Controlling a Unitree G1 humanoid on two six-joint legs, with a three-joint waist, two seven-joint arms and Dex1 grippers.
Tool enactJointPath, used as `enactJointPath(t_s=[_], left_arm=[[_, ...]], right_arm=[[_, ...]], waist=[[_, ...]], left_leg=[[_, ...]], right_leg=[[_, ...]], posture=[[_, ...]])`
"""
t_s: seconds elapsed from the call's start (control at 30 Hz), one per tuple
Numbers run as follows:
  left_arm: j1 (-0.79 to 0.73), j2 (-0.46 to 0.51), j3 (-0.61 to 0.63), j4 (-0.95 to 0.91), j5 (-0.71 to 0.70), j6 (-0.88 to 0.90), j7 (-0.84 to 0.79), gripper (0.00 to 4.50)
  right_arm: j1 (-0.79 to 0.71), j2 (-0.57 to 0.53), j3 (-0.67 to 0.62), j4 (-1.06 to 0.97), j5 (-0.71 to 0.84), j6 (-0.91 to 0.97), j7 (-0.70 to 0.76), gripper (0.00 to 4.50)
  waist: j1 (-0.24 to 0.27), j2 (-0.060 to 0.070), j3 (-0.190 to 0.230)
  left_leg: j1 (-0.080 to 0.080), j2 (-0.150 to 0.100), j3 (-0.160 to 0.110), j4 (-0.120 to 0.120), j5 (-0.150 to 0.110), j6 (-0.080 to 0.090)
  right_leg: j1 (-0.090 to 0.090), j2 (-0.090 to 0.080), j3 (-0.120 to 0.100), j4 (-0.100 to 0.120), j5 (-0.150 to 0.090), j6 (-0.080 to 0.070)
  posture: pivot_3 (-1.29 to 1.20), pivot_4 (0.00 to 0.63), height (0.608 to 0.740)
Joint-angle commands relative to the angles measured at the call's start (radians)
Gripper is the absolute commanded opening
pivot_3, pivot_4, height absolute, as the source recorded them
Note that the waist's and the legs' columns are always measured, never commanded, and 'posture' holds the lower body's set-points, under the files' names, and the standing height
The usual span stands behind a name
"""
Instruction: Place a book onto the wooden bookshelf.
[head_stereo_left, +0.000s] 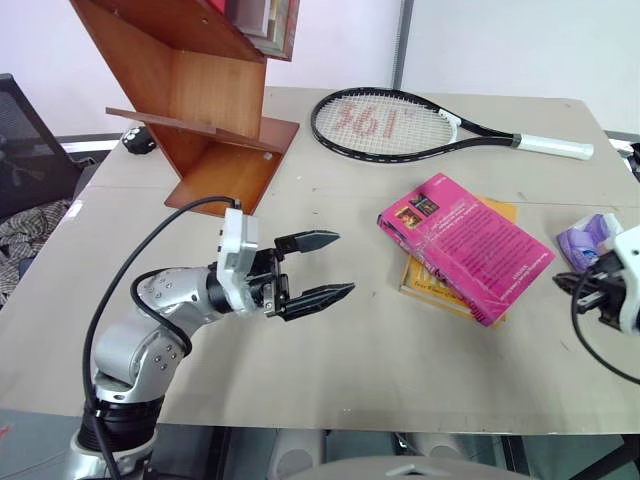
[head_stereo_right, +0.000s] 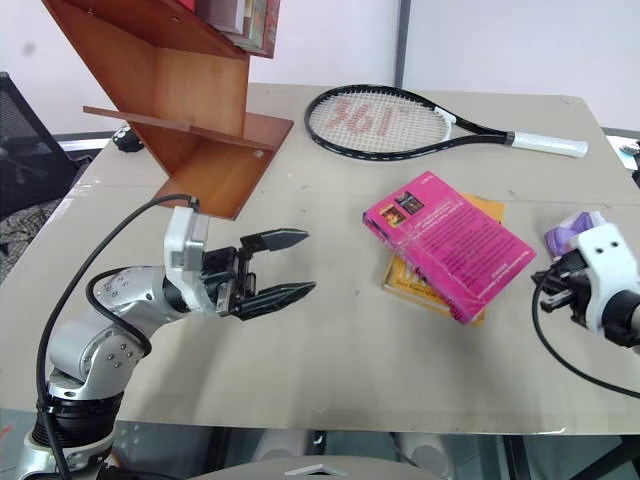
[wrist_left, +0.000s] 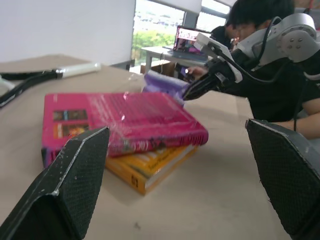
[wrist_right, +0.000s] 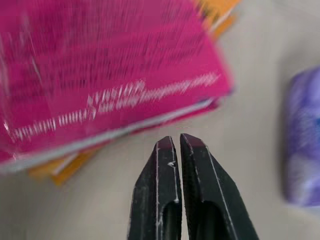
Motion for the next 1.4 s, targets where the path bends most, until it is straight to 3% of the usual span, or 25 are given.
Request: enactJointPath(t_s=[0.03,0.2,0.47,0.77,0.97,1.17,1.4], left_arm=[[0.016,0.014,0.024,-0.024,0.004,-0.013,0.009,4.5],[0.056,0.02,0.03,-0.04,0.014,-0.01,0.032,4.5],[0.113,0.04,0.064,-0.064,0.016,-0.024,0.031,4.5],[0.142,0.05,0.087,-0.051,0.001,0.043,0.099,4.5],[0.039,0.019,0.034,-0.016,-0.085,0.304,0.3,4.5],[-0.167,-0.199,0.087,0.205,-0.342,0.669,0.686,4.5],[-0.319,-0.494,0.202,0.496,-0.519,0.753,1.038,4.5]], right_arm=[[-0.02,0.012,0.039,0.005,-0.023,-0.037,-0.017,0.02],[-0.14,0.043,0.208,0.08,-0.071,-0.099,-0.029,0.02],[-0.267,0.043,0.35,0.173,-0.132,-0.176,-0.002,0.02],[-0.268,0.036,0.333,0.199,-0.155,-0.23,0.03,0.02],[-0.095,-0.006,0.147,0.156,-0.149,-0.307,0.098,0.02],[0.067,0.048,-0.112,0.002,0.012,-0.344,0.221,0.02],[0.195,0.131,-0.261,-0.237,0.239,-0.397,0.299,0.02]], waist=[[0.001,0.0,0.0],[-0.001,0.0,0.0],[0.0,0.0,0.0],[0.001,0.0,0.0],[0.014,-0.001,0.001],[0.0,-0.002,0.001],[0.008,-0.002,0.0]], left_leg=[[0.0,0.0,0.0,0.0,0.0,0.0],[0.0,0.0,0.0,0.0,0.0,0.0],[0.0,0.0,0.0,-0.001,0.0,0.0],[0.0,0.0,0.0,-0.001,0.0,0.0],[-0.001,0.0,-0.001,-0.001,0.0,0.0],[0.0,0.0,-0.003,0.001,0.0,0.0],[0.0,0.0,-0.006,0.002,0.0,0.0]], right_leg=[[0.0,0.0,0.0,0.0,0.0,0.0],[0.0,0.0,0.0,0.0,0.0,0.0],[0.0,0.0,0.0,0.0,0.001,-0.001],[0.0,0.0,0.0,0.0,0.001,-0.001],[0.0,0.0,-0.001,0.0,0.001,0.0],[0.001,0.0,-0.002,0.001,0.002,0.006],[0.001,0.003,-0.004,0.004,0.002,0.005]], posture=[[0.0,0.15,0.74],[0.0,0.15,0.74],[0.0,0.15,0.74],[0.0,0.15,0.74],[0.0,0.15,0.74],[0.0,0.15,0.74],[0.0,0.15,0.74]])
